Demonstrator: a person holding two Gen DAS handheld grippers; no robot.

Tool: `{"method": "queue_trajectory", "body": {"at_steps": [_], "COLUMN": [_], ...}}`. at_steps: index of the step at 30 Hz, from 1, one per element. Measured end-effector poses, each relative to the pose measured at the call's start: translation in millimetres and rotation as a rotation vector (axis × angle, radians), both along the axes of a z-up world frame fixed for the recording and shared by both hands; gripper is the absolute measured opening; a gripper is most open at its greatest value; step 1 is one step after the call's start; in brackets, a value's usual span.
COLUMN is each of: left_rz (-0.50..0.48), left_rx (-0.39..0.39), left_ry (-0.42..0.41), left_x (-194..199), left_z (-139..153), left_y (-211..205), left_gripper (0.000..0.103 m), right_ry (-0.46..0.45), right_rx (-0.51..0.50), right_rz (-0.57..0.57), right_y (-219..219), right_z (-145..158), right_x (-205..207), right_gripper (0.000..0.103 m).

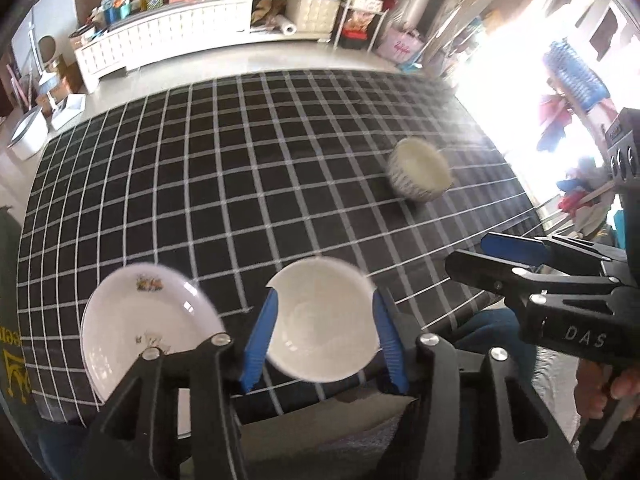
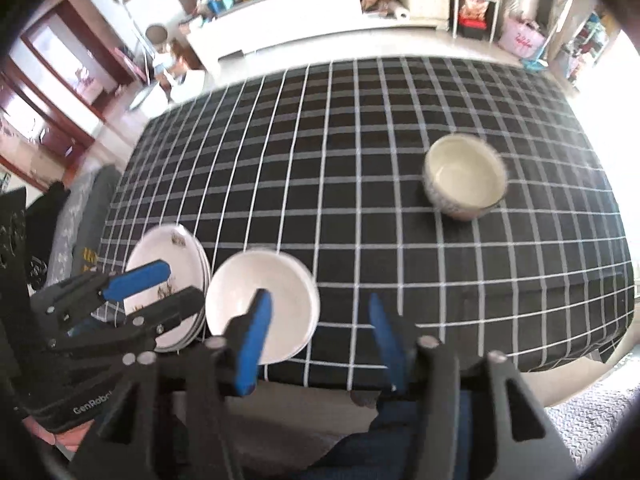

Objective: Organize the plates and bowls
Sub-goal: 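Open the right gripper and withdraw from the bowl stack, then grasp the rim of the floral-patterned bowl with the right gripper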

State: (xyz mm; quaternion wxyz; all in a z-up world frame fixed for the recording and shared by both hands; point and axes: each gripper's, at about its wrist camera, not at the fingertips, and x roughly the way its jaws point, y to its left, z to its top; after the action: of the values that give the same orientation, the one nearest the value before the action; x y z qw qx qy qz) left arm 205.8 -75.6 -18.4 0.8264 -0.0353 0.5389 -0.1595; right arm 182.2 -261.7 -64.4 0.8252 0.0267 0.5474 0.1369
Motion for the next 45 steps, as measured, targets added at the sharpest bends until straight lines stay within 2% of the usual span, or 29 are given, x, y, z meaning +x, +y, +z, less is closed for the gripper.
{"method": "queue_trajectory", "body": {"at_steps": [2, 5, 10, 16, 20, 24, 29, 32, 36, 40, 43, 45], "left_rz": [-0.005, 0.014, -0.031, -0.064, -0.091, -0.102, -0.110, -0.116, -0.118, -0.128, -0.128, -0.140], "left_rx": [-0.030, -0.011, -0.014, 0.016, 0.019, 0.028, 0.062, 0.077, 0.070, 0.099, 0.087, 0.087], "left_ry": [-0.012, -0.039, -0.036, -0.038, -0.010, 0.028, 0.102, 0.118, 0.168, 0.179, 0.214, 0.229], "left_x": [4.8, 14.7, 32.6, 59.2, 83.1, 111.3, 149.8, 168.1, 189.9, 208.0, 217.3, 218.5], "left_z": [11.2, 23.0, 36.9, 36.6, 28.3, 9.5, -29.7, -49.8, -76.6, -97.9, -112.1, -118.6], "left_y": [-6.8, -21.2, -50.9, -89.5, -112.9, -132.9, -151.1, -159.4, -166.6, -175.2, -176.4, -178.6], "left_gripper": [0.058, 0.058, 0.058, 0.058, 0.058, 0.058, 0.058, 0.058, 0.058, 0.058, 0.056, 0.049], "right_ry": [-0.013, -0.027, -0.041, -0.020, -0.002, 0.024, 0.067, 0.089, 0.112, 0.119, 0.136, 0.153], "right_rx": [0.009, 0.002, -0.018, -0.002, -0.009, -0.007, -0.011, -0.025, -0.020, 0.010, -0.001, -0.014], "right_rz": [-0.011, -0.023, -0.049, -0.078, -0.090, -0.115, -0.140, -0.147, -0.155, -0.151, -0.150, -0.154], "right_y": [-9.9, -25.1, -54.0, -82.0, -99.6, -115.8, -130.7, -138.0, -144.8, -145.6, -145.5, -145.2], "right_z": [8.5, 19.7, 31.5, 31.7, 25.5, 9.3, -16.5, -34.4, -55.8, -71.0, -83.3, -92.0], "right_x": [1.9, 4.5, 13.7, 33.9, 56.9, 82.6, 112.0, 131.0, 149.4, 163.1, 173.7, 177.7], "right_gripper": [0.063, 0.063, 0.063, 0.063, 0.063, 0.063, 0.063, 0.063, 0.063, 0.063, 0.055, 0.044]}}
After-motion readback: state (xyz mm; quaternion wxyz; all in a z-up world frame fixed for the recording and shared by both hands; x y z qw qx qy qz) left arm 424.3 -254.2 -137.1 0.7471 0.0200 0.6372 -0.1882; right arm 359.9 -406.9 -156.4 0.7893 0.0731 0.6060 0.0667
